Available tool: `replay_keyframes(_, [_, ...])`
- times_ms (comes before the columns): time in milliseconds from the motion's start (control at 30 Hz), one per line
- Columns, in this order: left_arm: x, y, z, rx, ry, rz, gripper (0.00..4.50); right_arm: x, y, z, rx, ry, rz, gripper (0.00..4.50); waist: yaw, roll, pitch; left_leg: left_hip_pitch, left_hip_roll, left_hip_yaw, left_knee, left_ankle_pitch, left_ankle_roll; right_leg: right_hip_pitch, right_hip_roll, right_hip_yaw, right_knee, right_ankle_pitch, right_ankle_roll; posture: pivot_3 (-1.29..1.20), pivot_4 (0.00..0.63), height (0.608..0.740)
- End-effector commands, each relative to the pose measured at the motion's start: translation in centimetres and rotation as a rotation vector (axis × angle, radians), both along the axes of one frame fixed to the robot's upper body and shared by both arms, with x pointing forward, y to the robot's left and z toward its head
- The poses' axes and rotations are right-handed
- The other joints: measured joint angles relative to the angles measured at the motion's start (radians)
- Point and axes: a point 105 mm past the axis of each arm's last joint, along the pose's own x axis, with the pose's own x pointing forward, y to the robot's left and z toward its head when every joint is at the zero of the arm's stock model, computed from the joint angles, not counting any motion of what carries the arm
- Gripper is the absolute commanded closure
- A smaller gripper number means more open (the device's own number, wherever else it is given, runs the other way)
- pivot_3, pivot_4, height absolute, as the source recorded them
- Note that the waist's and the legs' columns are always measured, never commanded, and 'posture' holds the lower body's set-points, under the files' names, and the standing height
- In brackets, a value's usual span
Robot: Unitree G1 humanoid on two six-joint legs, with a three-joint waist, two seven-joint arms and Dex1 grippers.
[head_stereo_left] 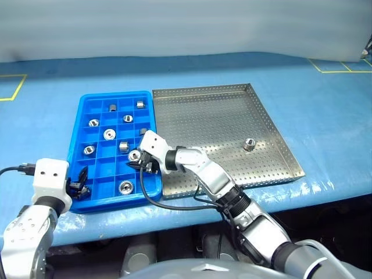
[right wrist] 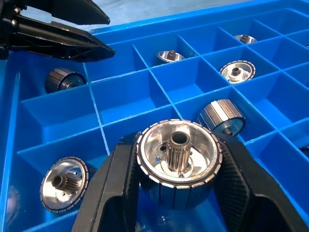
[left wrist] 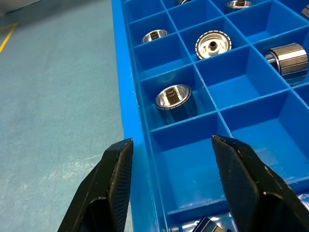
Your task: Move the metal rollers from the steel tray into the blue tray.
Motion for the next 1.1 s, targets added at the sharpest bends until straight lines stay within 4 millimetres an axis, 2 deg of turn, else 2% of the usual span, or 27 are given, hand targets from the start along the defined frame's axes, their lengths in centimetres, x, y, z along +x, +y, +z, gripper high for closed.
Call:
replay_keyframes(33, [0.4, -0.5, 1.1, 0.023, -0.047, -0.025, 1.69, 0.0, -0.4, 0.2, 0.001, -0.012, -0.009, 2.02, 0.000, 0.000, 0.000, 0.000, 0.000, 0.000, 0.000, 0.000, 0.000, 0.000, 0.000, 0.000, 0.000, 0.000, 0.000, 0.11, 0.150, 0.740])
replay_keyframes(133, [0.9, -0.9, 1.0, 0.011, -0.049, -0.047, 1.69, 0.0, -0.5, 1.1, 0.037, -0.044, -0.009, 1.14, 0.000, 0.000, 0.000, 0.001, 0.000, 0.000, 0.000, 0.000, -0.001, 0.000, 0.000, 0.000, 0.000, 0.000, 0.000, 0.10, 0.150, 0.740])
replay_keyframes(267, [2.0, -2.7, 2.0, -0.062, -0.110, -0.125, 1.69, 0.1, -1.4, 4.2, 0.138, -0.105, -0.041, 1.14, -0.002, 0.000, 0.000, 0.000, 0.000, 0.000, 0.000, 0.000, -0.001, 0.000, 0.000, 0.000, 0.000, 0.000, 0.000, 0.06, 0.150, 0.740])
replay_keyframes(400, [4.7, -7.3, 4.4, -0.246, -0.253, -0.331, 1.69, 1.2, -5.0, 8.2, 0.229, -0.213, -0.164, 1.14, 0.002, 0.000, 0.000, -0.001, -0.001, -0.002, 0.001, 0.001, -0.001, 0.001, 0.000, -0.001, 0.000, 0.000, 0.000, 0.02, 0.150, 0.740])
replay_keyframes(500, [6.6, -11.6, 5.4, -0.310, -0.284, -0.512, 1.69, 2.1, -8.4, 9.6, 0.218, -0.292, -0.297, 1.14, 0.000, 0.001, 0.000, 0.000, -0.002, -0.003, 0.002, 0.001, -0.001, 0.004, 0.000, -0.001, -0.001, 0.001, 0.001, -0.02, 0.150, 0.740])
replay_keyframes(567, [8.0, -14.5, 5.7, -0.314, -0.287, -0.622, 1.69, 2.8, -10.9, 9.4, 0.148, -0.339, -0.397, 1.14, -0.004, 0.001, 0.000, 0.001, -0.004, -0.004, 0.002, 0.001, -0.001, 0.006, 0.000, -0.001, -0.002, 0.001, 0.002, -0.07, 0.150, 0.740])
replay_keyframes(633, [10.6, -18.1, 5.2, -0.314, -0.270, -0.719, 1.69, 3.4, -14.4, 7.1, -0.069, -0.397, -0.519, 1.14, -0.007, 0.003, -0.002, 0.002, -0.005, -0.004, 0.002, 0.001, -0.001, 0.007, 0.000, 0.001, -0.003, 0.002, 0.003, -0.13, 0.150, 0.740])
replay_keyframes(700, [11.9, -20.8, 4.6, -0.322, -0.236, -0.809, 1.69, 2.7, -16.1, 5.1, -0.211, -0.400, -0.535, 1.14, -0.020, 0.005, -0.003, 0.002, -0.007, -0.004, 0.002, 0.001, 0.001, 0.008, -0.001, 0.001, -0.004, 0.002, 0.003, -0.19, 0.150, 0.740])
replay_keyframes(800, [13.1, -23.9, 3.8, -0.323, -0.202, -0.914, 1.69, 1.0, -16.7, 3.1, -0.301, -0.352, -0.510, 1.14, -0.062, 0.007, -0.004, 0.002, -0.007, -0.003, 0.002, -0.001, 0.003, 0.008, -0.001, 0.004, -0.005, 0.001, 0.005, -0.25, 0.150, 0.740])
replay_keyframes(900, [14.8, -25.9, 3.2, -0.345, -0.185, -0.942, 1.69, -0.3, -16.5, 3.2, -0.279, -0.337, -0.528, 1.14, -0.118, 0.008, -0.004, 0.001, -0.006, -0.003, 0.002, -0.002, 0.006, 0.006, 0.000, 0.005, -0.004, 0.001, 0.009, -0.34, 0.150, 0.740])
replay_keyframes(1100, [17.7, -27.6, 0.9, -0.290, -0.120, -0.903, 1.69, -1.6, -16.3, 3.2, -0.242, -0.309, -0.559, 1.14, -0.231, 0.008, -0.004, 0.001, -0.008, -0.005, 0.002, -0.003, 0.007, 0.008, -0.001, 0.005, -0.005, -0.001, 0.017, -0.42, 0.150, 0.740])
